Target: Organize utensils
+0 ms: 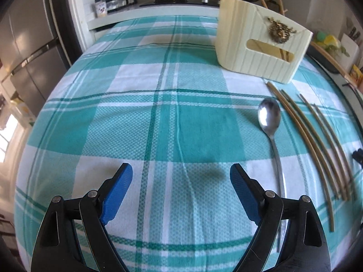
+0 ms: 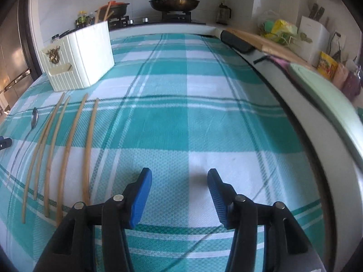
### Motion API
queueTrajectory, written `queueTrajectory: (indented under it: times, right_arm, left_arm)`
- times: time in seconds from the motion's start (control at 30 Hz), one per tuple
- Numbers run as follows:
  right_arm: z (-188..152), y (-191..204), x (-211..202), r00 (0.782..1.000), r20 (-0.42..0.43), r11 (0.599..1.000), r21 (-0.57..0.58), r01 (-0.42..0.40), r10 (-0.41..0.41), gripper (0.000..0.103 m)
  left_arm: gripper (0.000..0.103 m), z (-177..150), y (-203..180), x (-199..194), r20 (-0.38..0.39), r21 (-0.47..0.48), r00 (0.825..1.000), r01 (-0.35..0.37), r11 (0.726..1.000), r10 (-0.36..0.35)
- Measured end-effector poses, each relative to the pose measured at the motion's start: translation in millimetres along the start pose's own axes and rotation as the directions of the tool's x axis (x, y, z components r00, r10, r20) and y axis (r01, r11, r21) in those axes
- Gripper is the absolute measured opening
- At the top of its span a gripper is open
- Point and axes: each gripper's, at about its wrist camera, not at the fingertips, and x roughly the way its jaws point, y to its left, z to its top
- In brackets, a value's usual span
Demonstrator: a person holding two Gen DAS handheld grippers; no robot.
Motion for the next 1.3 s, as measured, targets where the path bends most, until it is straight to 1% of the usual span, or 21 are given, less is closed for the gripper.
queueTrajectory:
  times: [0.17,0.23,0.27,0.4,0.73,0.97,1.03,1.13,1.17,1.23,1.3]
  right_arm:
    - [-0.8,-1.6,4.2,1.000,-0.008,1.000,0.012,-0.017,0.017,0.053]
    - [-2.1,-0.4,2.8,1.000,-0.008,1.000,0.012,-0.018,0.018,0.054]
    - [-2.1,0.8,3.1,1.000,-0.009,1.000,0.007,-0.013,0.013,0.054]
    - [-2.3,1.7,3.2,1.000,-0.008,1.000,0.005,-0.010,0.010,0.054]
    - [-2.4,1.8,3.2,1.000,-0.008,1.000,0.001,-0.006,0.006,0.055]
    - [-2.5,1.7,3.0,1.000,-0.008,1.000,0.000,-0.005,0.005,0.055]
    - [-2.4,1.7,3.0,1.000,-0.008,1.000,0.000,-0.006,0.006,0.055]
    - [-2.4,2.0,3.1,1.000,-0.008,1.000,0.000,-0.005,0.005,0.055]
    - [-2.3,2.0,3.1,1.000,-0.008,1.000,-0.001,-0.004,0.004,0.055]
    - [-2.3,1.9,3.1,1.000,-0.008,1.000,0.000,-0.005,0.005,0.055]
    - [-2.3,2.1,3.0,1.000,-0.008,1.000,-0.001,-0.005,0.005,0.055]
  left_arm:
    - [0.089,-0.3,5.2,4.8,0.012,-0.015,1.000,-0.008,1.000,0.008]
    - [0.094,-1.5,4.3,5.6,0.023,-0.003,0.999,-0.028,1.000,0.028]
    - [0.095,-1.9,4.9,6.1,0.030,-0.007,0.999,-0.033,0.999,0.033]
    - [0.097,-2.2,10.4,7.5,0.032,-0.030,0.999,-0.023,0.999,0.024]
    - [0.101,-2.0,10.9,9.0,0.027,-0.026,0.999,-0.024,0.999,0.024]
    - [0.102,-2.4,11.5,8.7,0.028,-0.027,0.999,-0.019,0.999,0.019]
    - [0.102,-2.2,12.9,8.0,0.033,-0.034,0.999,-0.005,0.999,0.006]
    - [0.102,-4.3,20.5,1.2,0.068,-0.068,0.995,0.072,0.995,-0.068]
    - [0.102,-4.4,21.7,-1.5,0.078,-0.072,0.994,0.087,0.994,-0.082]
    - [0.102,-6.3,19.1,-9.9,0.106,-0.077,0.986,0.134,0.988,-0.126]
    - [0.102,-7.0,6.6,-16.6,0.109,-0.064,0.975,0.204,0.977,-0.196]
